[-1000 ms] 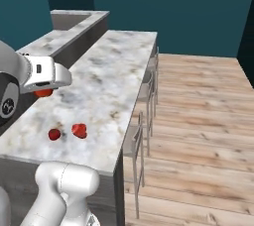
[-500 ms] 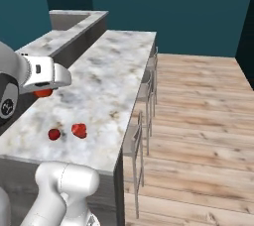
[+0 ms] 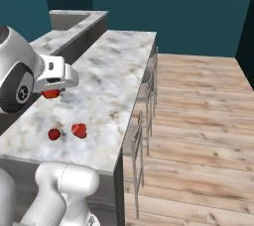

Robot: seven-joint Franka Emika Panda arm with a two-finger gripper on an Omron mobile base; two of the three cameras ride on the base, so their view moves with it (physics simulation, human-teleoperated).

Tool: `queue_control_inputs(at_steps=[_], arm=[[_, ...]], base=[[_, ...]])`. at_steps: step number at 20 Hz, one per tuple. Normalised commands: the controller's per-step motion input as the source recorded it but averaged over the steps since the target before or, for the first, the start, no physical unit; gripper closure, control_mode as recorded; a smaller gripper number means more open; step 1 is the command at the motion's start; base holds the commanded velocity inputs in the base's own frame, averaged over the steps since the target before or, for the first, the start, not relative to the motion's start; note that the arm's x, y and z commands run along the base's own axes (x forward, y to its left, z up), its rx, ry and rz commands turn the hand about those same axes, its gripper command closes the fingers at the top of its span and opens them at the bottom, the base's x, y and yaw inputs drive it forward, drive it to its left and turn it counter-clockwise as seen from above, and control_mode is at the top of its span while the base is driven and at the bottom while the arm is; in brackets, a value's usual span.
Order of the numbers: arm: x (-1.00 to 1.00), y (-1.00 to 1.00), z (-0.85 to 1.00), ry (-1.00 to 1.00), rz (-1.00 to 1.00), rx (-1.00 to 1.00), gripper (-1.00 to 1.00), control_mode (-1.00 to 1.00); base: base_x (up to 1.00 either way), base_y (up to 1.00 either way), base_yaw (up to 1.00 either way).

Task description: Open the fridge, remove the apple, tomato, and steak, and place them on any counter.

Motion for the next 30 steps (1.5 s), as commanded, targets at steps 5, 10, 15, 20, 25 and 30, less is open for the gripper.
queue_control_inputs(at_steps=[5,10,15,20,25,30], arm=[[0.53,0.0,-0.52,0.18,0.0,0.0,1.0,-1.0],[0.56,0.0,-0.95,0.01,0.0,0.01,1.0,-1.0],[0.69,0.0,-0.99,0.0,0.0,0.03,1.0,-1.0],[0.78,0.0,-0.68,0.05,0.0,0.05,1.0,-1.0],[0.67,0.0,-0.62,0.12,0.0,0.0,1.0,-1.0],[0.53,0.0,-0.44,0.16,0.0,0.0,1.0,-1.0]], base=[[0.0,0.0,0.0],[0.0,0.0,0.0],[0.0,0.0,0.0],[0.0,0.0,0.0],[0.0,0.0,0.0],[0.0,0.0,0.0]])
